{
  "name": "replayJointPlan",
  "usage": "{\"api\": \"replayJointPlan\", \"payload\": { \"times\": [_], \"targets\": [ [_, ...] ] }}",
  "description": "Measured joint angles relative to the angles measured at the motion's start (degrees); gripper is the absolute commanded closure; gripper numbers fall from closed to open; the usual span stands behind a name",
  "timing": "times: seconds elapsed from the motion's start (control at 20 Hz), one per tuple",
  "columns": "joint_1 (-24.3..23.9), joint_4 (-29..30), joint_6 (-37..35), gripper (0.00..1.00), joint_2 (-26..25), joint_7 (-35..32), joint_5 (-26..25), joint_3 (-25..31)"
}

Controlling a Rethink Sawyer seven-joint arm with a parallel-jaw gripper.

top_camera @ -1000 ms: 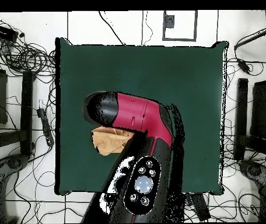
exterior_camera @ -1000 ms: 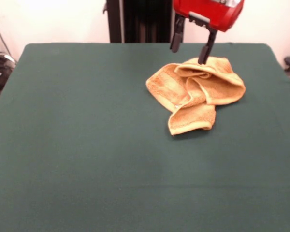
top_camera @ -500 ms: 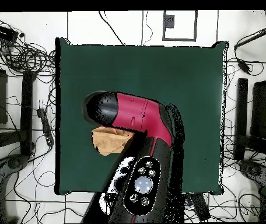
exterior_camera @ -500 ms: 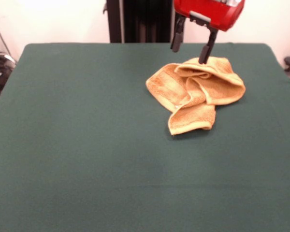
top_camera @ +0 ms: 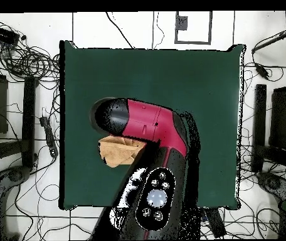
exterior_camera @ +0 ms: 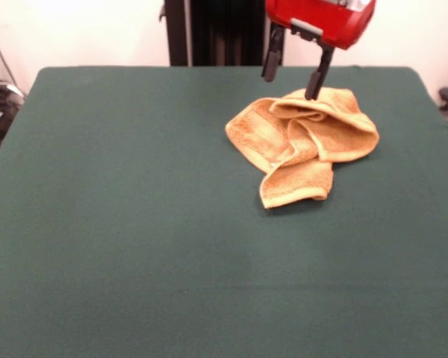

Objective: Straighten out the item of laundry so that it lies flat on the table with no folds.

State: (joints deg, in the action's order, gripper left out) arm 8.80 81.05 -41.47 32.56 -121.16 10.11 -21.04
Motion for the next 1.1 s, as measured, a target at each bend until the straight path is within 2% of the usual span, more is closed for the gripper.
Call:
{"api": "replayJointPlan", "payload": {
  "times": [1.1],
  "targets": [
    [-0.7, 0.0, 0.0, 0.0, 0.0, 0.0, 0.0, 1.6]
  ]
}}
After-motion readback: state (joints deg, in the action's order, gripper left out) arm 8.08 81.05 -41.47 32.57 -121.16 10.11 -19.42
